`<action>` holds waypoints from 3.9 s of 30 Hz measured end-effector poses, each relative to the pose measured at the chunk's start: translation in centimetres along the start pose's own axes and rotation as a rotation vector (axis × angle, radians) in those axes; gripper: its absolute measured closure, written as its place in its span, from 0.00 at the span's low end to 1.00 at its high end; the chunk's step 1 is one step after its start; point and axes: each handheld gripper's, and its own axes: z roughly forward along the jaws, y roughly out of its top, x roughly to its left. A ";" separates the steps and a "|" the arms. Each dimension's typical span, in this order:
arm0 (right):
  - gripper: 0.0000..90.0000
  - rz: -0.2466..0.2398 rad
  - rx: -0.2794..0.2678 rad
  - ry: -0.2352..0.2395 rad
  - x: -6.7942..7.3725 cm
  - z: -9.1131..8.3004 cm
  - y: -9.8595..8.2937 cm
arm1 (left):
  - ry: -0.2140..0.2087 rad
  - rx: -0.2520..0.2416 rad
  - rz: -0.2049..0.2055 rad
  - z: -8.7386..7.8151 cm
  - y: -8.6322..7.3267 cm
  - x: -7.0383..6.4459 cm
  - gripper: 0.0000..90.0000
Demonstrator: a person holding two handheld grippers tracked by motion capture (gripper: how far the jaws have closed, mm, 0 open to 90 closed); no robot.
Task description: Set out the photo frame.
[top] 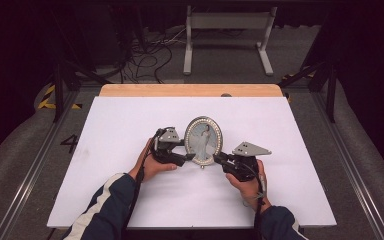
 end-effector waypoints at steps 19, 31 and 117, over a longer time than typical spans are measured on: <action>0.78 -0.005 -0.050 -0.051 0.4 -0.7 0.4 | 0.049 -0.074 0.019 0.3 1.1 0.3 0.39; 0.87 0.001 -0.045 -0.066 0.0 -0.4 0.6 | 0.090 -0.043 0.023 -0.9 1.0 -0.3 0.54; 0.80 -0.037 -0.043 -0.088 -0.7 1.0 1.1 | 0.177 -0.044 0.035 -2.5 -0.5 -2.5 0.71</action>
